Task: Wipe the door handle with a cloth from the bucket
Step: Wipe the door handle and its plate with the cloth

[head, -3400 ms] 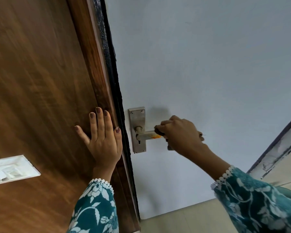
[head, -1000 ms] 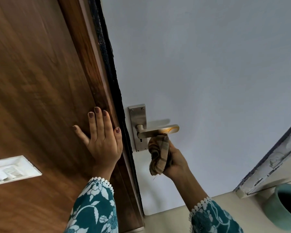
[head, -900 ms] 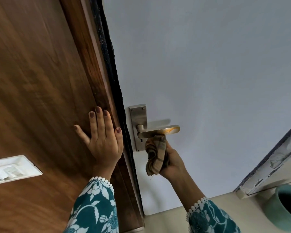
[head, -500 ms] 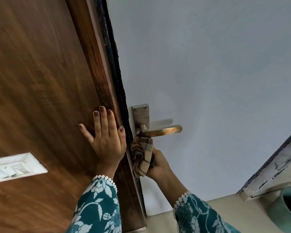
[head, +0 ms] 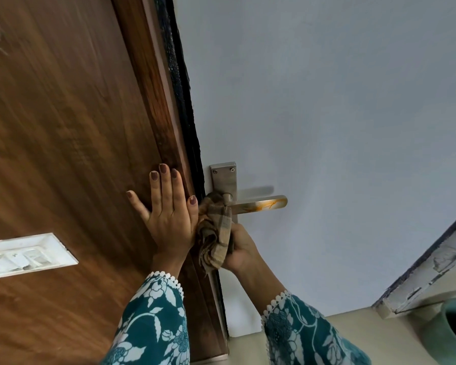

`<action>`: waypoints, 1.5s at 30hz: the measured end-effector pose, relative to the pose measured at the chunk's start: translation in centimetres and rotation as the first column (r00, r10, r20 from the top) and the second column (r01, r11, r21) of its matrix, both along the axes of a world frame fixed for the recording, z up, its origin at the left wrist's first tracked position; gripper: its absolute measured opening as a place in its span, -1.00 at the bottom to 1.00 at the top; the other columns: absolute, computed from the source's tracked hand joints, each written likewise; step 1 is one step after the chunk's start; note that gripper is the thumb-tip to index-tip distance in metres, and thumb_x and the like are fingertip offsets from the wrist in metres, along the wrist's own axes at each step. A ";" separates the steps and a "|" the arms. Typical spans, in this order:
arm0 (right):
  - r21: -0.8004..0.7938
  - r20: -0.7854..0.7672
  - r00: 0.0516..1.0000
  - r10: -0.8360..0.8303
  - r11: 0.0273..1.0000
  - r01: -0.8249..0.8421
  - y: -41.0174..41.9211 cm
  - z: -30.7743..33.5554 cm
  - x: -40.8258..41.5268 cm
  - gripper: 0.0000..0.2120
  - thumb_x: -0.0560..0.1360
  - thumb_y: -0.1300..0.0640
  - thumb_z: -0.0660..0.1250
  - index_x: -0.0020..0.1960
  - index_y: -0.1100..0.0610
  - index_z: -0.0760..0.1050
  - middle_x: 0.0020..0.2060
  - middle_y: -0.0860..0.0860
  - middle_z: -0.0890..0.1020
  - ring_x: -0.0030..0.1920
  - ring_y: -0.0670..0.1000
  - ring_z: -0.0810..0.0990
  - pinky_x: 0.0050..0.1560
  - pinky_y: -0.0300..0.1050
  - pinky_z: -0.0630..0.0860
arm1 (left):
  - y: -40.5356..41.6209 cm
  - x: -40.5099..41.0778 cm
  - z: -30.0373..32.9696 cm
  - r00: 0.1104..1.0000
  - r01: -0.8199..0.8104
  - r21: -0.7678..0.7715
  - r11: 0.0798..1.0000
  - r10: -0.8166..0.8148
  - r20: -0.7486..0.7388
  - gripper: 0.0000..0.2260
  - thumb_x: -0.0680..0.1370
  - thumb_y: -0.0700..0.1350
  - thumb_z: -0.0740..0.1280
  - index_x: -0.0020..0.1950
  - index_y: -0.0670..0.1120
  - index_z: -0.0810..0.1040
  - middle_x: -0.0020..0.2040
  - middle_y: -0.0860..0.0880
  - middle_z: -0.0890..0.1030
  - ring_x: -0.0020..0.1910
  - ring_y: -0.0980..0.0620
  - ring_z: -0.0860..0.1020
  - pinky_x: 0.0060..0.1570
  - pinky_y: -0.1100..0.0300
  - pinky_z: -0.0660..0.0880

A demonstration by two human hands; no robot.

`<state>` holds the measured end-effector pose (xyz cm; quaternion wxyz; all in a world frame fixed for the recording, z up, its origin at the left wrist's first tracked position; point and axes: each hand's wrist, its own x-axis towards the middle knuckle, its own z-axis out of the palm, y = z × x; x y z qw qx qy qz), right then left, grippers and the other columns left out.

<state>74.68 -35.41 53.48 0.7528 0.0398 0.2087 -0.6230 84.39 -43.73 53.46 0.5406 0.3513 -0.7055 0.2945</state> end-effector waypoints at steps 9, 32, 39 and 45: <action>0.069 -0.577 0.815 0.040 0.998 0.000 3.1 -3.1 -2.4 -0.76 0.55 0.20 0.22 0.15 0.22 0.56 -0.04 0.19 0.63 -0.07 0.17 0.63 -0.10 0.04 0.62 | 0.3 0.0 0.1 0.999 0.034 0.050 0.998 -0.033 -0.010 -0.50 0.65 0.00 -0.04 0.56 -0.07 -0.08 0.58 0.07 -0.16 0.55 0.05 -0.09 0.45 -0.14 -0.26; -0.648 -0.718 -0.637 -0.280 0.603 0.465 3.6 -3.2 -6.6 -0.64 0.30 0.36 0.49 0.08 0.25 0.59 -0.14 0.09 0.57 -0.15 -0.04 0.51 -0.08 -0.58 0.34 | 0.3 -0.3 -0.2 0.999 0.038 0.007 0.999 -0.038 -0.035 -0.49 0.63 -0.06 0.00 0.56 -0.12 -0.05 0.59 0.04 -0.11 0.55 0.01 -0.05 0.44 -0.17 -0.22; -0.665 -0.631 -0.678 -0.377 0.713 0.223 3.4 -3.4 -4.5 -0.63 0.32 0.35 0.47 0.12 0.24 0.58 -0.07 0.11 0.61 -0.06 -0.02 0.53 -0.01 -0.41 0.44 | 0.4 -0.2 -0.1 0.998 0.049 0.033 0.998 -0.048 -0.035 -0.48 0.63 -0.04 0.00 0.56 -0.09 -0.06 0.58 0.06 -0.12 0.55 0.03 -0.07 0.45 -0.15 -0.24; -0.641 -0.689 -0.666 -0.286 0.669 0.375 5.1 -2.9 -8.5 -0.62 0.32 0.37 0.48 0.12 0.24 0.58 -0.08 0.02 0.57 -0.09 -0.04 0.53 0.00 -0.59 0.33 | 0.4 -0.1 -0.2 0.999 0.043 0.031 0.999 -0.042 -0.031 -0.49 0.63 -0.05 0.00 0.56 -0.09 -0.06 0.58 0.05 -0.12 0.55 0.02 -0.06 0.44 -0.16 -0.23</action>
